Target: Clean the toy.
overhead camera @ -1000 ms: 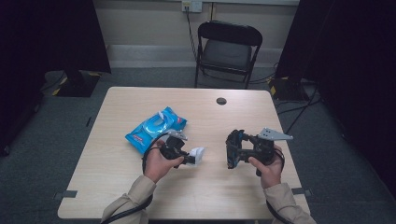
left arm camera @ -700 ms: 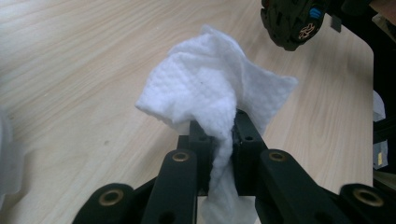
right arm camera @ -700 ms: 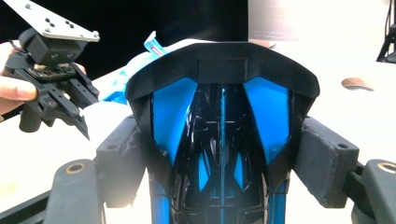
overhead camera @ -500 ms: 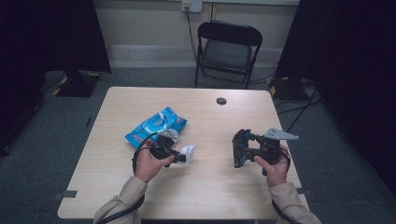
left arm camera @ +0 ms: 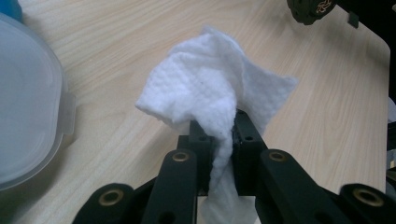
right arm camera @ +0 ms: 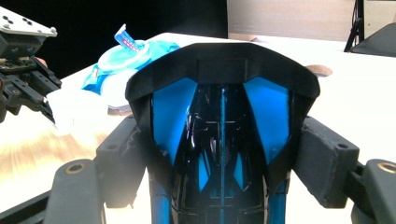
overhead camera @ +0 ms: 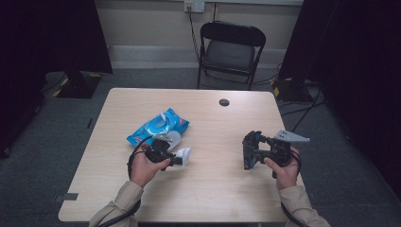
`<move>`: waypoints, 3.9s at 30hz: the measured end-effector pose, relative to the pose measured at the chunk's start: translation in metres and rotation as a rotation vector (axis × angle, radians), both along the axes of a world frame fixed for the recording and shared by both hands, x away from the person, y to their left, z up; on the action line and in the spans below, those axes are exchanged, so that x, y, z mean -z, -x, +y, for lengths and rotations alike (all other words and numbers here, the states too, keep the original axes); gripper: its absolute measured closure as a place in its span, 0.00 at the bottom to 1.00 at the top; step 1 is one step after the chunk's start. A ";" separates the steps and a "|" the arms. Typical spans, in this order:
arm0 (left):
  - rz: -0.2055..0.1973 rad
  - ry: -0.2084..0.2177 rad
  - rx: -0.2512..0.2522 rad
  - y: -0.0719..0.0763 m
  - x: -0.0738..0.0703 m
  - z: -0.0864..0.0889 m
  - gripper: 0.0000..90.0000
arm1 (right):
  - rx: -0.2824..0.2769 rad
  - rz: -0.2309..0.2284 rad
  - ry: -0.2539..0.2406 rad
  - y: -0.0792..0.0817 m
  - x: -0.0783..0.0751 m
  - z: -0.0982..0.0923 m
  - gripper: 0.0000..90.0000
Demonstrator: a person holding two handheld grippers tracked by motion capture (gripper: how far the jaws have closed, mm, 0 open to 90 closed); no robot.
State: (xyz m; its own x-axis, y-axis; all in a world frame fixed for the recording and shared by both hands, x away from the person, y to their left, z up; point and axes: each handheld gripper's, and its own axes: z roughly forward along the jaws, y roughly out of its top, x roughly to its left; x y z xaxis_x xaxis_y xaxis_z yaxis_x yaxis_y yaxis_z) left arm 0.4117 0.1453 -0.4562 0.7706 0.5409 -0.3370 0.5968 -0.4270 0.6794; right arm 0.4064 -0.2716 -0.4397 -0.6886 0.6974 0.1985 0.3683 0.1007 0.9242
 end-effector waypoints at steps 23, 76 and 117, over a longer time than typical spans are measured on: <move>-0.011 -0.021 -0.051 0.012 0.012 0.030 0.90 | 0.040 0.034 0.031 -0.003 0.010 -0.011 0.28; -0.063 -0.099 -0.065 0.007 0.037 0.030 0.82 | 0.044 0.153 0.338 -0.059 0.052 0.043 0.28; -0.097 -0.102 -0.067 0.004 0.038 0.026 0.79 | 0.015 0.182 0.419 -0.073 0.062 0.055 0.27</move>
State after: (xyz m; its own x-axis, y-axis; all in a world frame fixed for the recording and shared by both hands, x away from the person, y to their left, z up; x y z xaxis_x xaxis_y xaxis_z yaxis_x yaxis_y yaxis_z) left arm 0.4079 0.1718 -0.4940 0.7582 0.6195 -0.2034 0.5599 -0.4585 0.6901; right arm 0.4790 -0.2169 -0.5015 -0.6583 0.7526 0.0139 0.5247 0.4456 0.7253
